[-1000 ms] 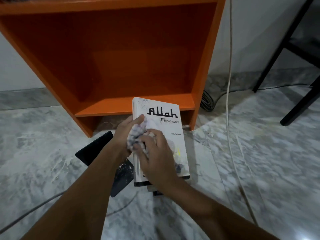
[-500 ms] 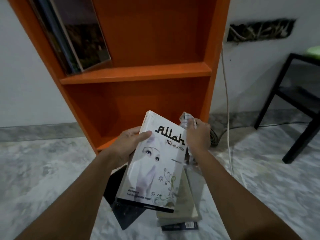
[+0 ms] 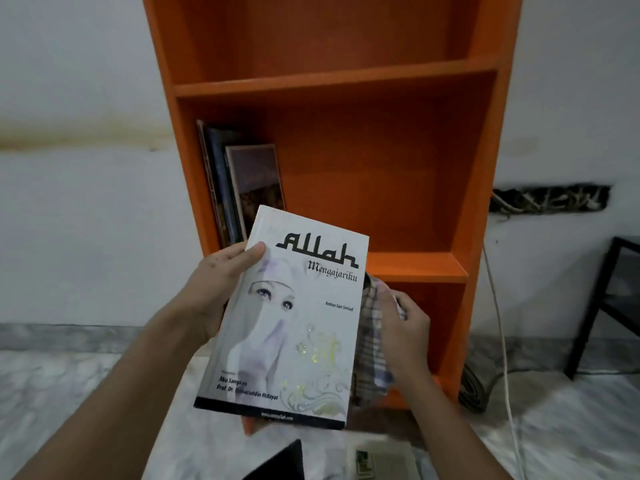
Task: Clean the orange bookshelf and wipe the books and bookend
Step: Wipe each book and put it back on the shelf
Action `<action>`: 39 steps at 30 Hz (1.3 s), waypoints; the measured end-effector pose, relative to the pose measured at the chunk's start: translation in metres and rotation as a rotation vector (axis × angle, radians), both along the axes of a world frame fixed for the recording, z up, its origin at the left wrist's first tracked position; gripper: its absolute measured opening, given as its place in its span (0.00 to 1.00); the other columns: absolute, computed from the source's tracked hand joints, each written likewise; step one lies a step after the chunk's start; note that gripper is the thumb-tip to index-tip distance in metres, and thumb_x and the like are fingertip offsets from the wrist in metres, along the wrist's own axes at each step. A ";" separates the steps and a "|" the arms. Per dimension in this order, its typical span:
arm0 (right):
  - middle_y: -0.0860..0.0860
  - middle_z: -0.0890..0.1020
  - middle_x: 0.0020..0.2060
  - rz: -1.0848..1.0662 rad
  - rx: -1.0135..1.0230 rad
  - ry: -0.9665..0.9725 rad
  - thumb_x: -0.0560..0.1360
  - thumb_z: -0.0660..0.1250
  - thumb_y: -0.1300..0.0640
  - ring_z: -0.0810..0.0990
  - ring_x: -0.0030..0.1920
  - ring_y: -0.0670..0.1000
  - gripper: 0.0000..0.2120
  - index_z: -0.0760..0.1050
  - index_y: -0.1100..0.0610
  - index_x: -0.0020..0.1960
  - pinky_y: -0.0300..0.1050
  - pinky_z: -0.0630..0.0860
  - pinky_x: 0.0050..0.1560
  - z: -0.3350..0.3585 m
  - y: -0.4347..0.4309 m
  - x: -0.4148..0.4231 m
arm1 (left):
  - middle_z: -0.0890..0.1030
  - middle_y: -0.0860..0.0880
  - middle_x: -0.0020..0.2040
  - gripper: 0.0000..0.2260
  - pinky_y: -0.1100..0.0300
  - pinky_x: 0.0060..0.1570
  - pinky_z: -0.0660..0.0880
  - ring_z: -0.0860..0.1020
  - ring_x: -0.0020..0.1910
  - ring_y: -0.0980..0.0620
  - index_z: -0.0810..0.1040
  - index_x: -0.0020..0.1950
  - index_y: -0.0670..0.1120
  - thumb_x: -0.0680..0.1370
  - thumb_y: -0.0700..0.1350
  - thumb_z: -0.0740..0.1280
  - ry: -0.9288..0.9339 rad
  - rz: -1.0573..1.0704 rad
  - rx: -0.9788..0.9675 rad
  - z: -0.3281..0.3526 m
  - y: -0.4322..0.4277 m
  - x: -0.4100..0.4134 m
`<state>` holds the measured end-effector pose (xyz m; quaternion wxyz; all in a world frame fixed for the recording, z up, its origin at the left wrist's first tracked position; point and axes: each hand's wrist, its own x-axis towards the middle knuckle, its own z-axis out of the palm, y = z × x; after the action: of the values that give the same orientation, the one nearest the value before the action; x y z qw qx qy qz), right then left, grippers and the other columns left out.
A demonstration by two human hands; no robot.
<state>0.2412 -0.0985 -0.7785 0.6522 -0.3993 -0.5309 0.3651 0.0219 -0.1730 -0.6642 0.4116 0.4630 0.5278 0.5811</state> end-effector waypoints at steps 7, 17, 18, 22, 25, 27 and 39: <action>0.45 0.83 0.43 0.017 0.165 -0.168 0.76 0.67 0.41 0.81 0.45 0.45 0.12 0.82 0.48 0.46 0.41 0.77 0.44 0.075 0.027 -0.042 | 0.86 0.47 0.47 0.08 0.48 0.50 0.81 0.85 0.47 0.44 0.83 0.50 0.48 0.80 0.50 0.67 -0.084 0.332 0.187 0.056 0.031 -0.014; 0.44 0.79 0.56 0.174 0.085 -0.707 0.70 0.66 0.30 0.79 0.50 0.45 0.24 0.78 0.43 0.59 0.49 0.80 0.48 0.113 0.070 -0.098 | 0.82 0.52 0.50 0.08 0.54 0.44 0.83 0.82 0.46 0.54 0.76 0.56 0.50 0.83 0.52 0.61 0.113 0.847 0.548 0.084 0.141 -0.015; 0.44 0.78 0.57 0.194 0.077 -0.769 0.68 0.67 0.27 0.79 0.52 0.48 0.30 0.77 0.44 0.62 0.51 0.80 0.50 0.116 0.077 -0.105 | 0.82 0.51 0.52 0.10 0.53 0.46 0.82 0.82 0.48 0.53 0.76 0.58 0.48 0.83 0.52 0.61 0.120 0.874 0.571 0.086 0.153 -0.015; 0.45 0.78 0.48 0.195 -0.032 -0.980 0.57 0.67 0.20 0.78 0.46 0.52 0.37 0.76 0.44 0.56 0.48 0.75 0.40 0.122 0.116 -0.133 | 0.81 0.47 0.61 0.17 0.51 0.55 0.81 0.81 0.58 0.48 0.73 0.69 0.44 0.83 0.51 0.61 0.160 0.910 0.573 0.087 0.191 -0.015; 0.45 0.79 0.37 0.154 -0.019 -1.052 0.61 0.66 0.25 0.79 0.39 0.54 0.26 0.75 0.45 0.43 0.48 0.76 0.37 0.110 0.148 -0.157 | 0.80 0.47 0.63 0.17 0.55 0.55 0.81 0.80 0.59 0.49 0.71 0.71 0.45 0.82 0.44 0.61 0.183 0.893 0.536 0.083 0.211 -0.020; 0.48 0.82 0.42 0.157 -0.029 -1.108 0.64 0.65 0.29 0.82 0.43 0.54 0.25 0.77 0.48 0.48 0.48 0.79 0.43 0.108 0.160 -0.169 | 0.80 0.46 0.62 0.17 0.54 0.51 0.82 0.81 0.56 0.49 0.72 0.69 0.45 0.81 0.39 0.62 0.175 0.860 0.503 0.077 0.223 -0.025; 0.56 0.79 0.60 0.327 -0.107 -1.265 0.76 0.65 0.39 0.79 0.58 0.58 0.28 0.71 0.57 0.67 0.46 0.75 0.49 0.084 0.205 -0.195 | 0.76 0.45 0.55 0.09 0.57 0.38 0.78 0.78 0.44 0.49 0.71 0.52 0.49 0.77 0.41 0.69 0.912 0.836 0.332 0.051 0.228 -0.059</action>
<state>0.0461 0.1064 -0.6946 0.1295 -0.4828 -0.8471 0.1803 -0.0369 0.0551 -0.6136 -0.1928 0.4764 0.6888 0.5113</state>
